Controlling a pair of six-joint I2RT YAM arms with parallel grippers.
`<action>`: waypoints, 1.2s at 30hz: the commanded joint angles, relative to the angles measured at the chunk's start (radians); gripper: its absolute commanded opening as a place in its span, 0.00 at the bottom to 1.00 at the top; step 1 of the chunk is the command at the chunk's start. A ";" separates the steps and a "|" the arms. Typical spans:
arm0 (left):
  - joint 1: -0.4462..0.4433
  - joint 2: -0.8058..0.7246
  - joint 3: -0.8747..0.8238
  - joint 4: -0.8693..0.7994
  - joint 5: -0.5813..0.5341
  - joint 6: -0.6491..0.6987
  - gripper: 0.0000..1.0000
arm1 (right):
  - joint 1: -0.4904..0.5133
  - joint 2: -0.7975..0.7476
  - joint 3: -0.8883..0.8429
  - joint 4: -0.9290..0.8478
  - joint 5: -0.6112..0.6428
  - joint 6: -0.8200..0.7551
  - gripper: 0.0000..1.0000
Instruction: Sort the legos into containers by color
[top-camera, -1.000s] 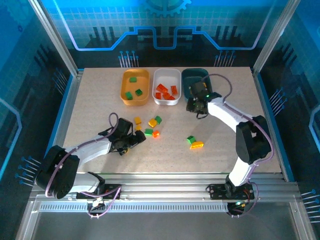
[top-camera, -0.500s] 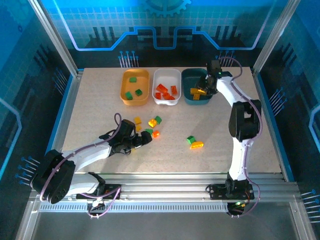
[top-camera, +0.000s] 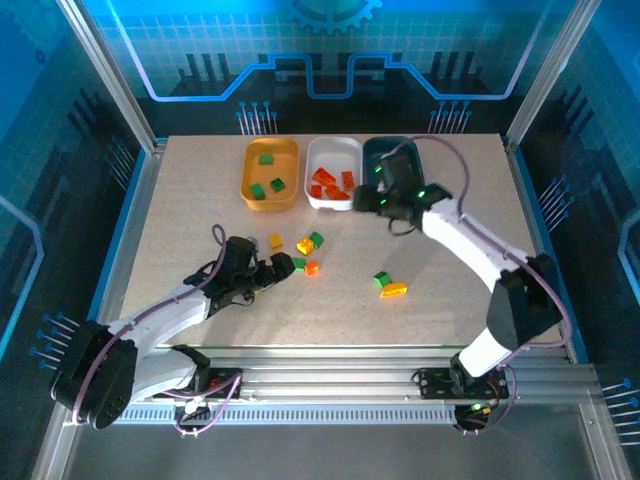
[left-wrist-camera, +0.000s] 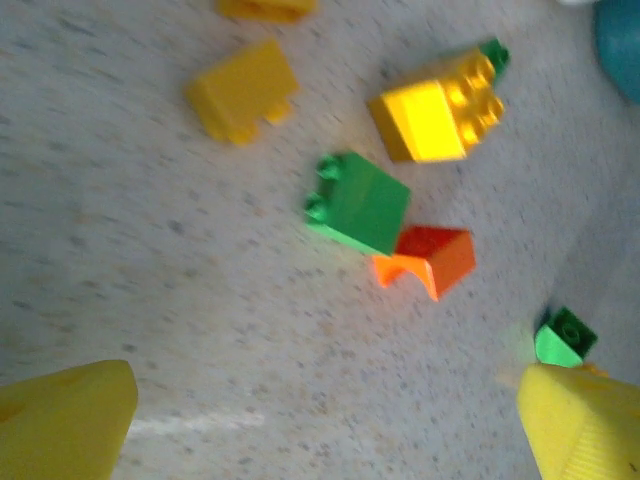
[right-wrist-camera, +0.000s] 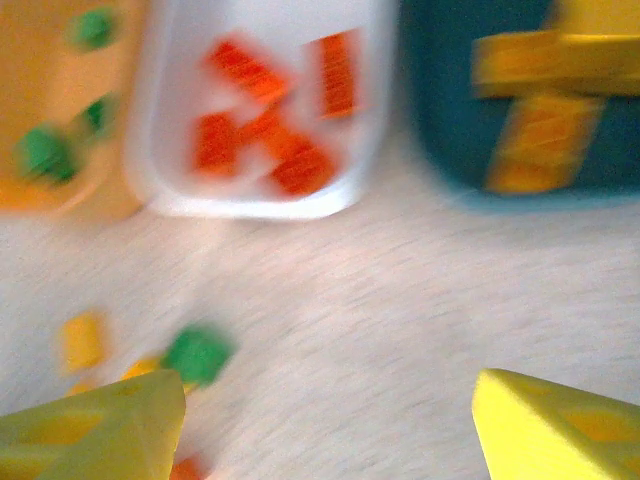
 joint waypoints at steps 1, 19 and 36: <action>0.073 -0.051 -0.049 -0.024 -0.061 -0.015 0.99 | 0.140 0.080 -0.089 0.050 0.048 0.086 0.75; 0.226 -0.568 -0.273 -0.260 -0.077 -0.054 0.99 | 0.330 0.488 0.126 0.024 0.053 -0.046 0.64; 0.224 -0.545 -0.301 -0.149 0.042 -0.081 0.99 | 0.237 0.235 0.021 0.028 0.076 -0.113 0.38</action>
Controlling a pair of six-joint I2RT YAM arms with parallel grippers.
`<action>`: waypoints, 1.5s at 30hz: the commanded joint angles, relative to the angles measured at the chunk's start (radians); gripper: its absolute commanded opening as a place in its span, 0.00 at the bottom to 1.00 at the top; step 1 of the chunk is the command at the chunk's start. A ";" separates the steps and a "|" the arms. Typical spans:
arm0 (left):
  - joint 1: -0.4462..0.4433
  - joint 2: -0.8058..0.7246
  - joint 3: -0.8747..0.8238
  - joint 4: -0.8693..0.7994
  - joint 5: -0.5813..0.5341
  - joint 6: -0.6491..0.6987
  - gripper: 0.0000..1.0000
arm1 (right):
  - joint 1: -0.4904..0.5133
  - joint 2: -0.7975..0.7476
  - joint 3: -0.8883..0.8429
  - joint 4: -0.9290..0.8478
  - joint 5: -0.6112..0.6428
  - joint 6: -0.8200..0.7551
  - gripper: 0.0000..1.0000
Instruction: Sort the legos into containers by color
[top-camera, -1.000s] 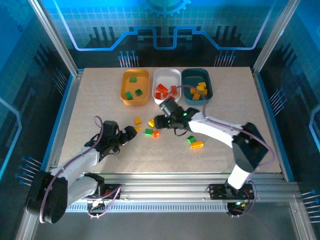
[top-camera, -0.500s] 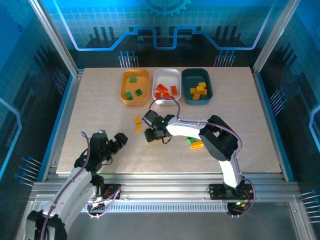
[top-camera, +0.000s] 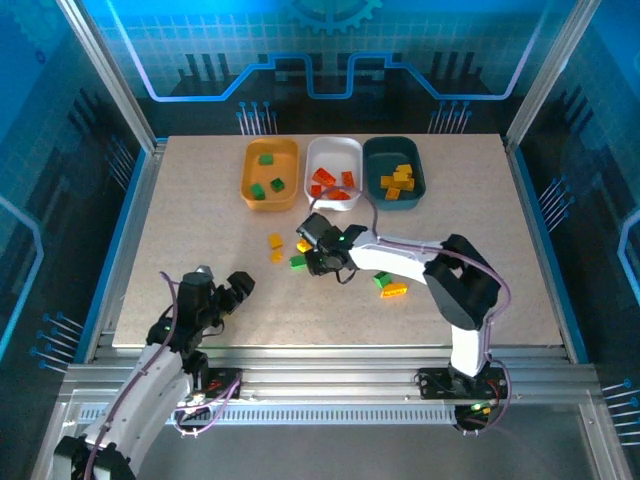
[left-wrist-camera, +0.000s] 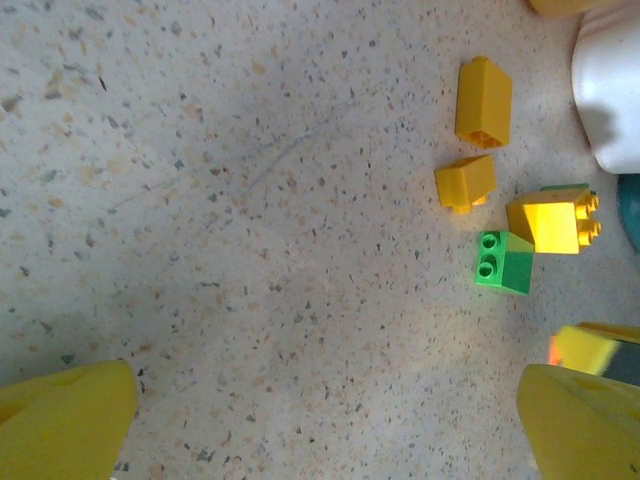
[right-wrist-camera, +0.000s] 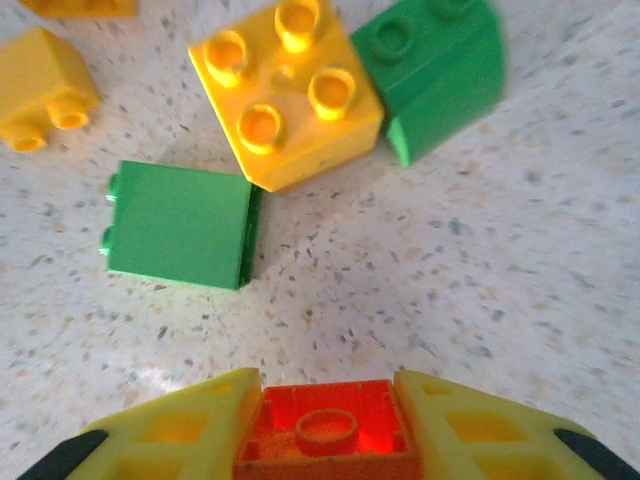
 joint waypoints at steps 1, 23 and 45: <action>0.004 0.055 -0.035 0.116 0.088 -0.039 0.99 | -0.087 -0.045 0.036 -0.002 0.004 -0.043 0.38; -0.326 0.222 0.036 0.237 0.033 -0.003 0.99 | -0.371 0.268 0.568 -0.117 -0.079 0.007 0.70; 0.032 0.216 0.079 0.156 0.127 0.067 0.99 | 0.052 0.303 0.304 -0.073 0.015 0.068 0.71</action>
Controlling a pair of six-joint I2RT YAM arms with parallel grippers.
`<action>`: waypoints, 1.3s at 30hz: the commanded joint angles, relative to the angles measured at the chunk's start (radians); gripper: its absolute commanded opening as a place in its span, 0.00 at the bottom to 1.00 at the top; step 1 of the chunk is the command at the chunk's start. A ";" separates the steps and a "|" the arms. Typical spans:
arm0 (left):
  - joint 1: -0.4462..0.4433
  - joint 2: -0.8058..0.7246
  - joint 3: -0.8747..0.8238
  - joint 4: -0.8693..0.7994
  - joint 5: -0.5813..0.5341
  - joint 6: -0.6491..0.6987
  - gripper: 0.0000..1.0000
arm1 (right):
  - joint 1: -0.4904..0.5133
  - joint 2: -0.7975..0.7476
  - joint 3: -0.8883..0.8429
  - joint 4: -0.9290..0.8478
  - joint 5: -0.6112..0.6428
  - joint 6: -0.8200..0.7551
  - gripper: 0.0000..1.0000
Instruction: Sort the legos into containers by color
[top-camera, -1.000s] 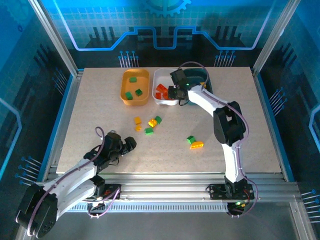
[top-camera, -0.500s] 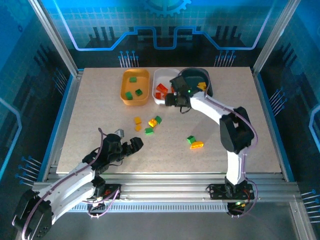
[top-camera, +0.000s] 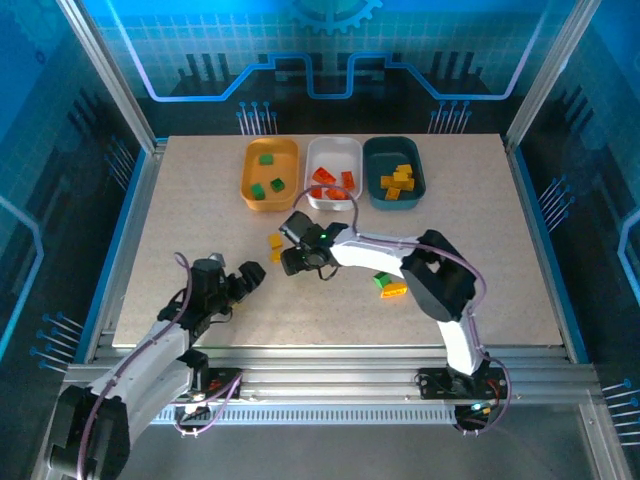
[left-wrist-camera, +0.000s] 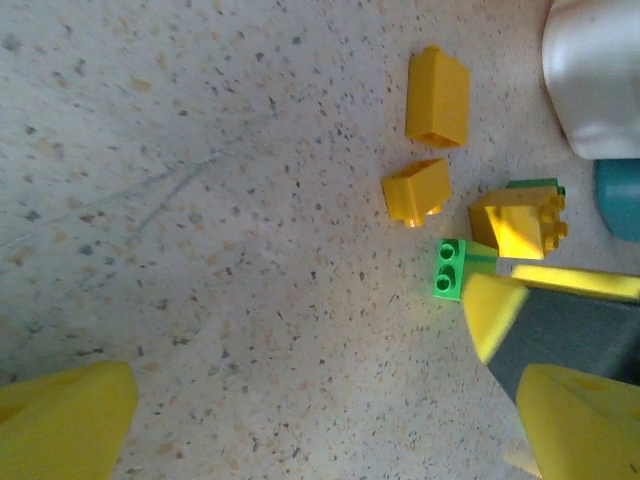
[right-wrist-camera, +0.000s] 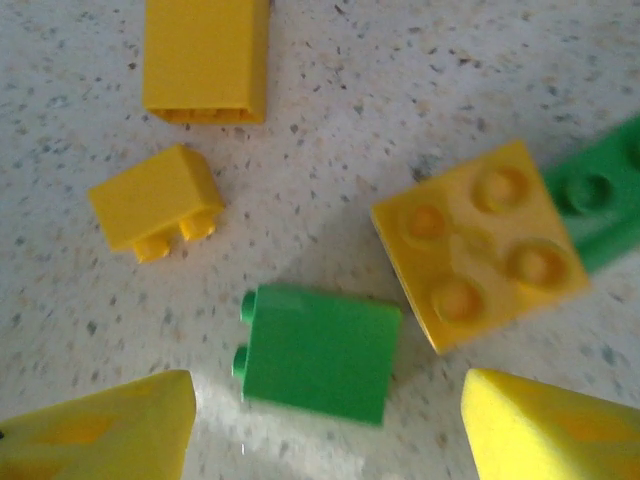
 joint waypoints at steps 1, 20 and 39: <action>0.028 -0.046 0.023 -0.058 0.073 0.035 0.99 | 0.003 0.077 0.085 -0.072 0.033 0.031 0.71; 0.036 0.048 0.021 0.024 0.115 0.028 0.99 | 0.048 -0.175 -0.019 -0.083 0.174 0.030 0.41; 0.036 0.279 0.082 0.064 0.359 0.023 0.99 | -0.230 0.413 0.907 -0.177 0.021 -0.091 0.42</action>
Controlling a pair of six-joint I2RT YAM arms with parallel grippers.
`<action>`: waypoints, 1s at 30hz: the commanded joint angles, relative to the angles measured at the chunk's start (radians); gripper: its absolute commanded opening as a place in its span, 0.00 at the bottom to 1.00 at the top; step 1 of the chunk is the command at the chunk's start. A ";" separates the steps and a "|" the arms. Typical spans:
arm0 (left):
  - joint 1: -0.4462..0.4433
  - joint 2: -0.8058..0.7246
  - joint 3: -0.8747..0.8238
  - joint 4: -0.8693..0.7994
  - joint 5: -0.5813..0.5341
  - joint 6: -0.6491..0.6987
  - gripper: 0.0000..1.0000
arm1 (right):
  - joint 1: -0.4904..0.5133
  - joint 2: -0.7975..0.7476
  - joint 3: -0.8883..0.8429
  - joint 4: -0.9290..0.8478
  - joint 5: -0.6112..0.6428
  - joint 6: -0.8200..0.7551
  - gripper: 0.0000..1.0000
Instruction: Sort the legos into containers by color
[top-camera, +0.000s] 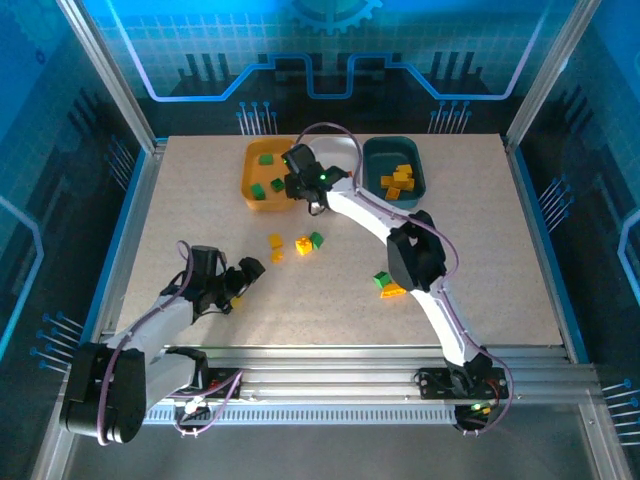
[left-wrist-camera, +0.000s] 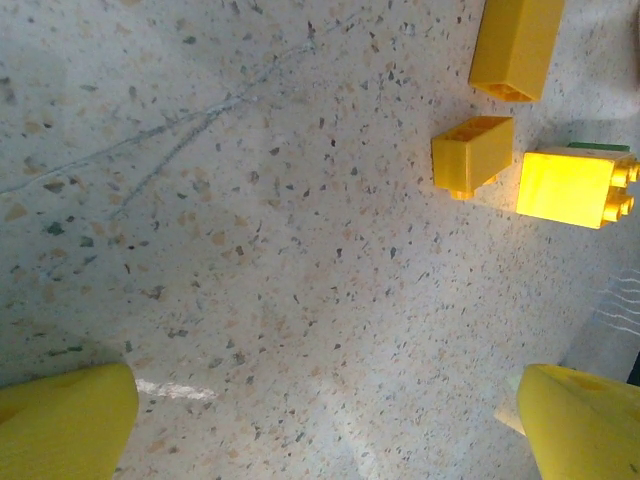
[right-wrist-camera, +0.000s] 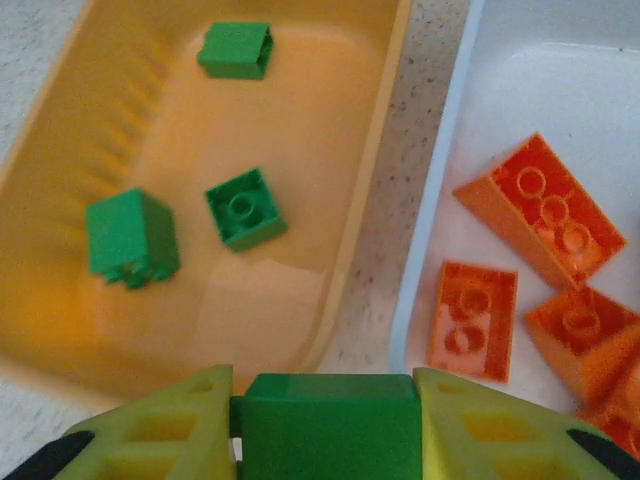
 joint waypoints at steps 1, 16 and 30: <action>-0.029 0.007 -0.020 0.084 0.178 0.002 0.99 | -0.008 0.089 0.212 -0.112 -0.068 -0.033 0.42; -0.029 0.025 0.001 0.090 0.189 0.017 0.99 | 0.007 0.046 0.242 -0.130 -0.103 -0.117 0.71; -0.303 -0.049 -0.011 0.179 0.008 0.016 0.99 | 0.058 -0.886 -1.197 0.035 0.166 0.164 0.85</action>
